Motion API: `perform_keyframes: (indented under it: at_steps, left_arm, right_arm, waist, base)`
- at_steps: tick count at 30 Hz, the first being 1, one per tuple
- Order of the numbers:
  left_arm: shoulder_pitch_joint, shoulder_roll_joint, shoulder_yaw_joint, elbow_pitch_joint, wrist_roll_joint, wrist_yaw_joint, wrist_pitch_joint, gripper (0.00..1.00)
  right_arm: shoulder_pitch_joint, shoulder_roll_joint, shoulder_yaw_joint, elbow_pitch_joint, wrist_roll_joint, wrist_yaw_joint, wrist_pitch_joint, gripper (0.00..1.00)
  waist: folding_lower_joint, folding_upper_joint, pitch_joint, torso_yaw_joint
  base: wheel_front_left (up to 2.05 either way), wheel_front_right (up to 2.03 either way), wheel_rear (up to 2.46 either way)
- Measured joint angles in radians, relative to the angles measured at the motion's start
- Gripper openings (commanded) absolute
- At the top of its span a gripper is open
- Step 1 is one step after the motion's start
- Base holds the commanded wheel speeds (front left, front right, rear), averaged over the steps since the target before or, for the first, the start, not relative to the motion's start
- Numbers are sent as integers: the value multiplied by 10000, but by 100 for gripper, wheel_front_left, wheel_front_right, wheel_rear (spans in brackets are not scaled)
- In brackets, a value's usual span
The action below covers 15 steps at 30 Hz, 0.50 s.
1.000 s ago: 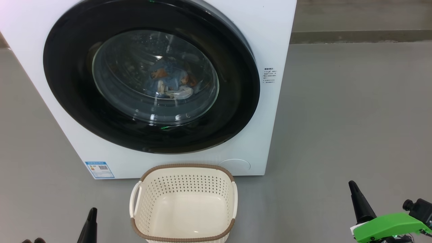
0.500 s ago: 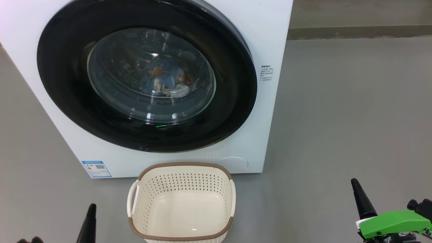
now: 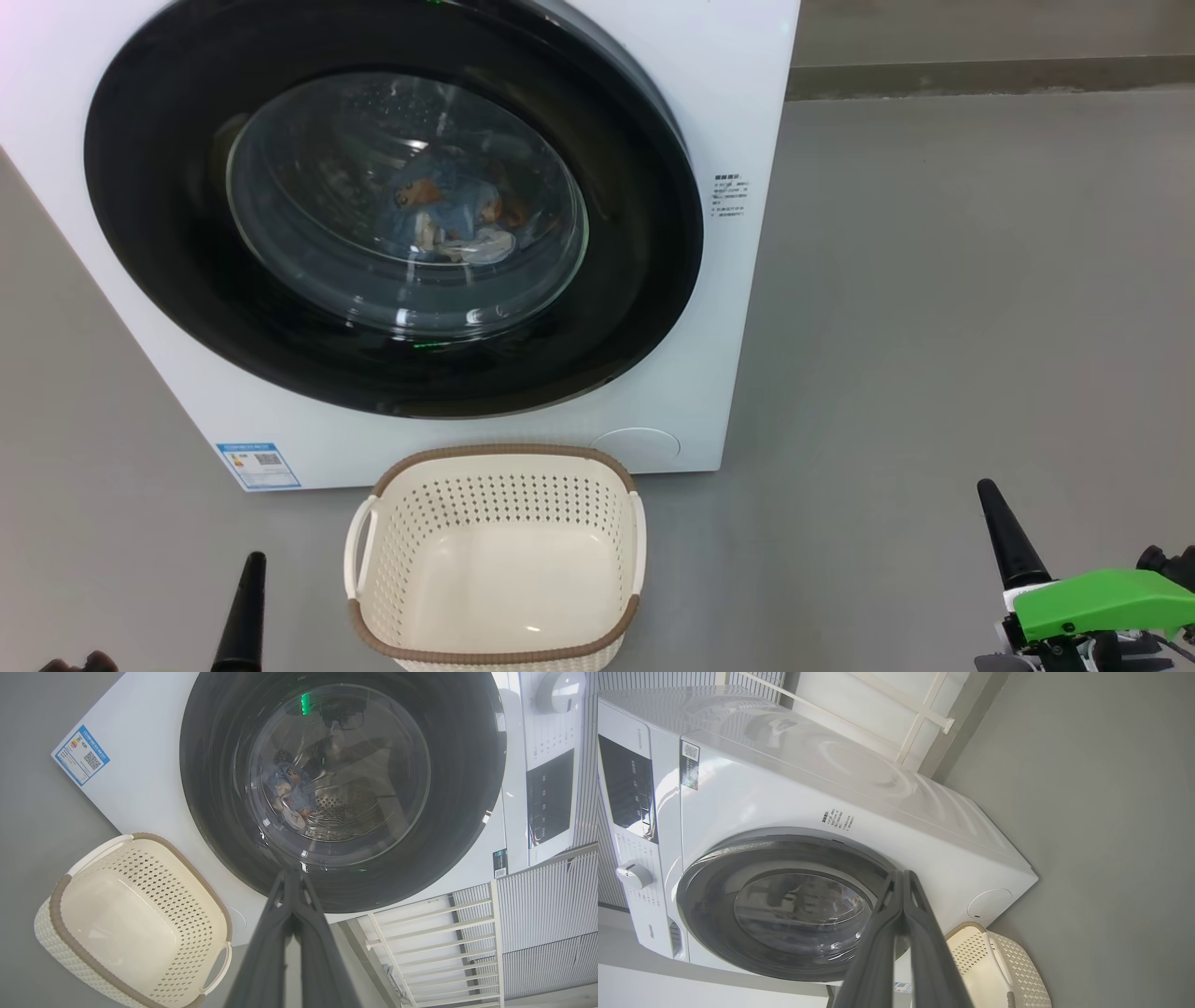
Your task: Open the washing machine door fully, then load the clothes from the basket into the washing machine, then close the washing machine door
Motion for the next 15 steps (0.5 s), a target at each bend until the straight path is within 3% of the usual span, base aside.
perform_keyframes:
  at_steps: [15]
  left_arm:
    - [-184, -336, 372, 94, -980, -88, 401, 0]
  right_arm:
    - [-55, 184, -359, -79, 1271, -2, 439, 0]
  waist:
    - [0, 0, 119, -121]
  base:
    - [0, 0, 0]
